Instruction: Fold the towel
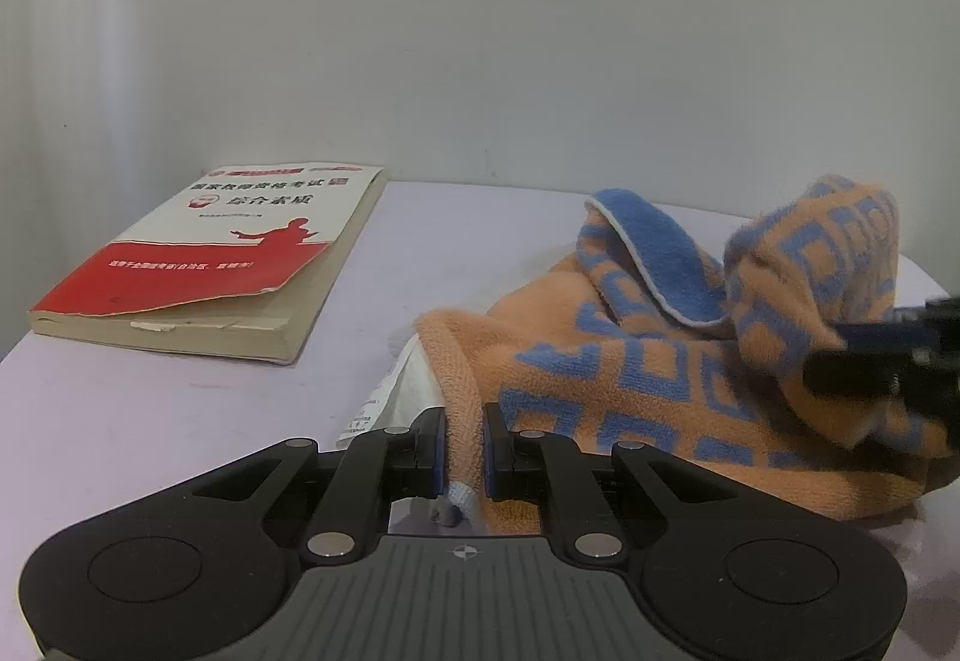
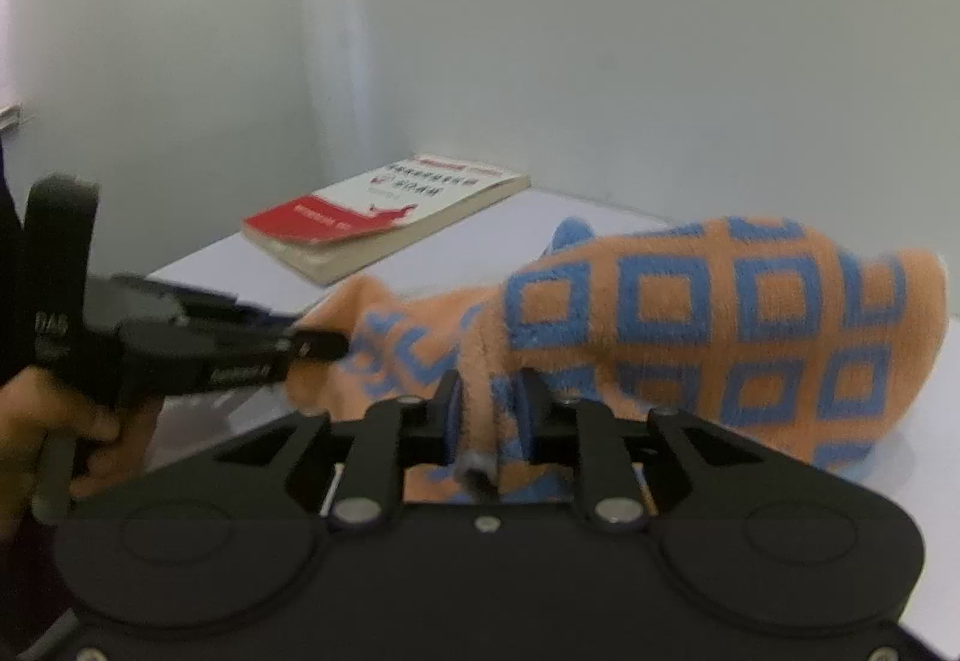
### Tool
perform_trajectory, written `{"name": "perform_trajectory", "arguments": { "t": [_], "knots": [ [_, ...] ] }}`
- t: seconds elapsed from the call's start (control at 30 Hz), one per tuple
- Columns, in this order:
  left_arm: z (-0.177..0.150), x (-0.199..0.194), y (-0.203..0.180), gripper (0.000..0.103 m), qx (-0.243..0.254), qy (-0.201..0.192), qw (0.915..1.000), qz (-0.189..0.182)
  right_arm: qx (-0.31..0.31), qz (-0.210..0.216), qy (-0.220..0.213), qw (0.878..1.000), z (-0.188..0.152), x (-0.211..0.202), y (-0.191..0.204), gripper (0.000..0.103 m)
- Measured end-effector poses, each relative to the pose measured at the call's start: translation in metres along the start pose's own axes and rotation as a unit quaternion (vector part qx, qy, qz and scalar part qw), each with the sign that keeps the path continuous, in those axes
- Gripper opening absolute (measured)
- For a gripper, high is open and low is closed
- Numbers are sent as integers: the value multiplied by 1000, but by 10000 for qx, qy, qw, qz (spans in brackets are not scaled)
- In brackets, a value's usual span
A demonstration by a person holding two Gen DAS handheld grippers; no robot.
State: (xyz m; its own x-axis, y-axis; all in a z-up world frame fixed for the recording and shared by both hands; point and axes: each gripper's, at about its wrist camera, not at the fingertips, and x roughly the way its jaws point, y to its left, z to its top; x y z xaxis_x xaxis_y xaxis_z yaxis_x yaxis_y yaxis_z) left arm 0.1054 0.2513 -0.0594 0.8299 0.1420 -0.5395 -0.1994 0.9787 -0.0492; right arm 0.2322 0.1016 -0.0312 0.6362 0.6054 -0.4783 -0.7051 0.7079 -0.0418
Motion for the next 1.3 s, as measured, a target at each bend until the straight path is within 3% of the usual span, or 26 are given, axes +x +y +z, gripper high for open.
{"name": "perform_trajectory", "arguments": {
  "t": [0.1, 0.3, 0.4, 0.5, 0.67, 0.73, 0.77, 0.83, 0.87, 0.9, 1.07, 1.3],
  "knots": [
    [0, 0, 0, 9, -2, 4, 10000, -15, -48, -146, -161, 9998, 0, -10, 9, 45],
    [0, 0, 0, 9, -8, 16, 10000, -18, 221, -621, -745, 9950, -26, -104, -15, 55],
    [1, 1, 0, 9, 2, 23, 10000, -22, 431, -954, -721, 9919, -31, -114, -30, 55],
    [0, 1, 0, 9, -14, 22, 10000, -30, 897, -991, -573, 9894, -39, -112, -44, 55],
    [1, 1, 1, 9, -12, 38, 10000, -32, 1658, -819, -469, 9816, -57, -98, -58, 55],
    [1, 1, 1, 9, -1, 47, 10000, -30, 1814, -685, -441, 9800, -62, -110, -65, 55],
    [1, 2, 1, 9, 1, 52, 10000, -30, 1840, -640, -417, 9800, -64, -118, -68, 52],
    [1, 1, 1, 9, -4, 57, 10000, -30, 1828, -594, -289, 9809, -66, -111, -68, 37],
    [1, 1, 1, 9, -7, 58, 10000, -29, 1846, -561, -241, 9809, -66, -109, -70, 17],
    [1, 1, 1, 9, -11, 58, 10000, -29, 1904, -511, -201, 9802, -66, -109, -72, 5],
    [1, 2, 1, 9, -30, 71, 10000, -22, 1968, -693, -377, 9773, -64, -126, -84, 4],
    [1, 2, 1, 9, -26, 88, 10000, -16, 1982, -1431, -544, 9681, -70, -160, -112, 4]
  ]
}}
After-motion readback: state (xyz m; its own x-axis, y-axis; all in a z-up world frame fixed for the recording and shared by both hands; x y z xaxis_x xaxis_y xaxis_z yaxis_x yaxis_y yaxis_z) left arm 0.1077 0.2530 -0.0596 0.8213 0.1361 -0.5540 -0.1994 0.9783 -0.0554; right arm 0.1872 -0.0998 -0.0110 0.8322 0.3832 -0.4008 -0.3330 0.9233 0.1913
